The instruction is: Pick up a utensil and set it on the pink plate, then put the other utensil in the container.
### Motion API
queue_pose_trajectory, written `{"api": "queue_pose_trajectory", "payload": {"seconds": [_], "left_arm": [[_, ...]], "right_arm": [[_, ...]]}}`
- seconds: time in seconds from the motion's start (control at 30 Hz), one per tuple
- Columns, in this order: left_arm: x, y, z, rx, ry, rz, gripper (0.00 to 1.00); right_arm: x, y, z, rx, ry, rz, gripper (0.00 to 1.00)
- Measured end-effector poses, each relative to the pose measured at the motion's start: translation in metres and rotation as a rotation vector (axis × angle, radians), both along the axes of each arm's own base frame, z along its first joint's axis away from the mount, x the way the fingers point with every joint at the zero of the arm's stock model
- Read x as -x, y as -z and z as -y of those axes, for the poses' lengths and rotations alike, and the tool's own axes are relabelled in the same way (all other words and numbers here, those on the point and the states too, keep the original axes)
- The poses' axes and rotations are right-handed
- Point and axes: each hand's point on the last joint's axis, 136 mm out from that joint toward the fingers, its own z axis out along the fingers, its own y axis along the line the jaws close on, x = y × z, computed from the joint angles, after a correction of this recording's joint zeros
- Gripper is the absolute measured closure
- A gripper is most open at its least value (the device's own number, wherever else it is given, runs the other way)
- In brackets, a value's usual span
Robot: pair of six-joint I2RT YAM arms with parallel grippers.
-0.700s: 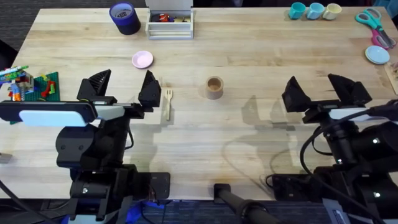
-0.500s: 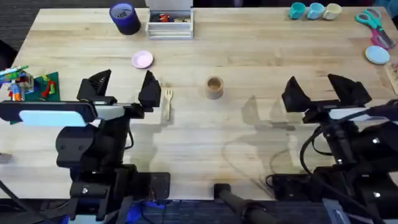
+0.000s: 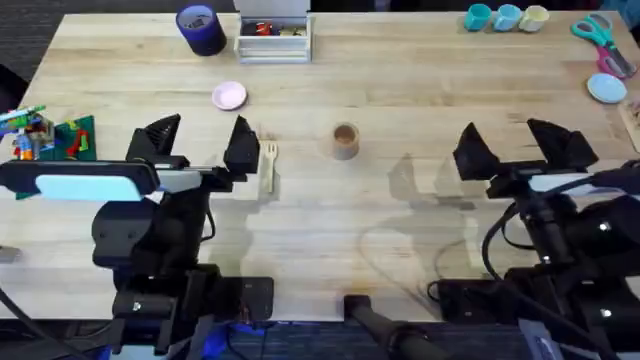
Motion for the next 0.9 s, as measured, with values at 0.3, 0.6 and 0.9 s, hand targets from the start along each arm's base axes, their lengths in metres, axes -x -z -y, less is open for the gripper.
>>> {"api": "queue_pose_trajectory", "payload": {"seconds": [0.3,0.6,0.9], "left_arm": [[0.008,-0.012,-0.002,-0.031,-0.009,-0.092,0.009],[0.011,-0.070,-0.009,-0.045,-0.030,-0.359,0.009],[-0.005,-0.093,-0.009,-0.011,-0.028,-0.665,0.009]], "right_arm": [[0.009,-0.007,0.000,-0.015,0.003,-0.084,0.005],[0.010,-0.095,0.001,-0.018,0.007,-0.153,0.006],[-0.023,-0.124,-0.002,-0.025,-0.006,-0.423,0.006]]}}
